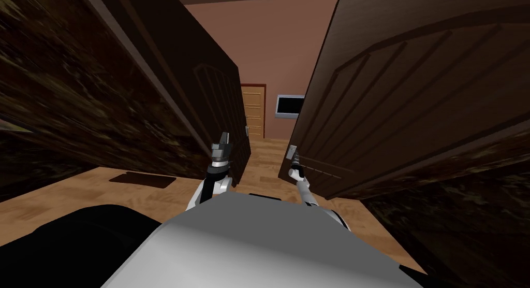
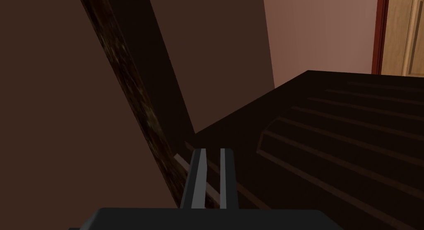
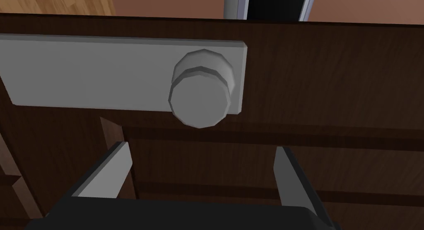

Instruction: Push the door open

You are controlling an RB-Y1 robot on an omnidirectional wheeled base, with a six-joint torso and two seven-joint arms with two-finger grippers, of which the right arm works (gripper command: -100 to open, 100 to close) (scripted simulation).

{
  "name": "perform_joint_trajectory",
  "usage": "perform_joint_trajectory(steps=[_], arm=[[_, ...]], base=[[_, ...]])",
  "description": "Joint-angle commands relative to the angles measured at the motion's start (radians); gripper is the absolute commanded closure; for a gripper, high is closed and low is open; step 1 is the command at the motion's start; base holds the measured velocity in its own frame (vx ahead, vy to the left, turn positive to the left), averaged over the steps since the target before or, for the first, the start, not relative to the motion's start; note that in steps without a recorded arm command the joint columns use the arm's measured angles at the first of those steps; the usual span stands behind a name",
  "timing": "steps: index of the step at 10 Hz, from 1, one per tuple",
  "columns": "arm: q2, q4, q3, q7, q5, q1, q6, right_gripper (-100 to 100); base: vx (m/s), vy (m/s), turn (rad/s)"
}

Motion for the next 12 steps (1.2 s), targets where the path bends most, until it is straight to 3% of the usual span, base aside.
perform_joint_trajectory(steps=[1,5,6,11,12], arm=[[0.001,0.000,-0.002,0.002,-0.001,0.002,-0.005,-100],[0.009,0.003,-0.005,0.002,-0.002,0.004,-0.013,-100],[0.009,0.003,-0.005,0.002,-0.002,0.004,-0.013,100],[0.009,0.003,-0.005,0.002,-0.002,0.004,-0.013,100],[0.002,0.005,-0.017,0.007,-0.007,0.006,-0.012,100]], base=[[0.214,-0.022,0.029],[0.162,-0.030,0.025],[-0.008,0.002,-0.009],[-0.015,0.004,0.000],[0.100,0.013,-0.031]])
